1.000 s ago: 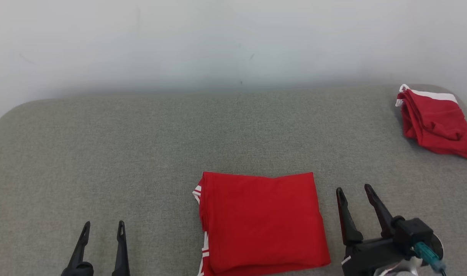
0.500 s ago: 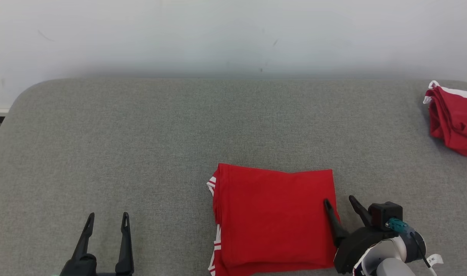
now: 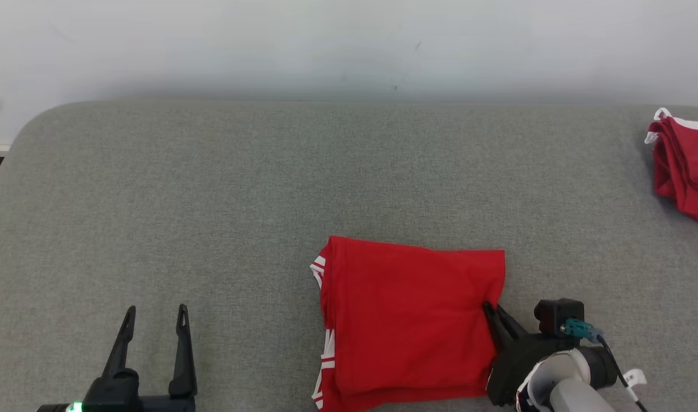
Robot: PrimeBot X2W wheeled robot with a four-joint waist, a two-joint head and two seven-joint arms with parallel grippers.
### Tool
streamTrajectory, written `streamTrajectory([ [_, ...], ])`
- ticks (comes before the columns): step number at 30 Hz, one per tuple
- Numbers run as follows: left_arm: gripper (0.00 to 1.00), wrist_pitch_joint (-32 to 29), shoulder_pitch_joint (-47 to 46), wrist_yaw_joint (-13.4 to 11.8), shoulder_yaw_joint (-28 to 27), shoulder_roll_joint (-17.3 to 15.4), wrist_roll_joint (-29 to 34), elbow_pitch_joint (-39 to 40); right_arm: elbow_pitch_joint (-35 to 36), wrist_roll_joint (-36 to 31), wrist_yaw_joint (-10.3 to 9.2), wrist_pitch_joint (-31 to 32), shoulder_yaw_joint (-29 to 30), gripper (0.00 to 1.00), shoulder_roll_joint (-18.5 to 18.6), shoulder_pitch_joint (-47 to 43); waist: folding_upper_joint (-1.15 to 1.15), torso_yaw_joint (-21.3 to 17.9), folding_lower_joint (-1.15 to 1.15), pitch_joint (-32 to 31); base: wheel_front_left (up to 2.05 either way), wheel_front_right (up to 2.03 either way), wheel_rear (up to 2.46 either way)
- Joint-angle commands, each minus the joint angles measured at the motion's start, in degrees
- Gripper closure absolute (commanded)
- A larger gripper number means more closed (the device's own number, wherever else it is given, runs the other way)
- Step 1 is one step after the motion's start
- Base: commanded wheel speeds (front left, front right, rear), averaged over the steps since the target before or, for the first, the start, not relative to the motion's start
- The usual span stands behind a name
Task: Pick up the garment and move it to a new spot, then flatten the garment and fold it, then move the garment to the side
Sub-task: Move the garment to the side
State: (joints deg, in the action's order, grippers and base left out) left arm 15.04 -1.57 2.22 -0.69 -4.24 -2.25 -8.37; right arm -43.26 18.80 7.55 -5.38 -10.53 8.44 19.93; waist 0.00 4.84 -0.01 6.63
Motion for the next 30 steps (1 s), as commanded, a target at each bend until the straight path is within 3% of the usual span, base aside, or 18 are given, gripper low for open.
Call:
streamTrajectory([
  [1,0.0,0.18,-0.63,-0.37,-0.24,0.17,-0.44,0.31,-0.6,0.94,-0.17,-0.06,-1.17,1.0,0.6,0.99,0.0,-0.35,0.01,0.43,0.0,0.0,0.0],
  [12,0.0,0.17,-3.69,-0.32,-0.85,0.25,-0.61,1.77,2.65,4.61,-0.17,-0.24,-7.16,1.0,7.84,15.31,0.0,-4.93,0.01,8.11,0.0,0.0,0.0],
  [17,0.0,0.18,-7.37,0.17,-0.18,0.16,0.07,2.34,3.59,6.43,-0.17,0.94,-9.15,1.0,14.96,25.24,0.0,-7.13,0.01,13.43,0.0,0.0,0.0],
  [18,0.0,0.18,-7.37,0.17,-0.18,0.16,0.07,2.34,3.59,6.43,-0.17,0.94,-9.15,1.0,14.96,25.24,0.0,-7.13,0.01,13.43,0.0,0.0,0.0],
  [30,0.0,0.17,-11.45,0.61,-0.13,-1.97,1.37,4.79,4.31,10.23,-0.17,5.8,-11.23,1.0,29.58,38.03,0.0,-11.55,0.01,22.74,0.0,0.0,0.0],
])
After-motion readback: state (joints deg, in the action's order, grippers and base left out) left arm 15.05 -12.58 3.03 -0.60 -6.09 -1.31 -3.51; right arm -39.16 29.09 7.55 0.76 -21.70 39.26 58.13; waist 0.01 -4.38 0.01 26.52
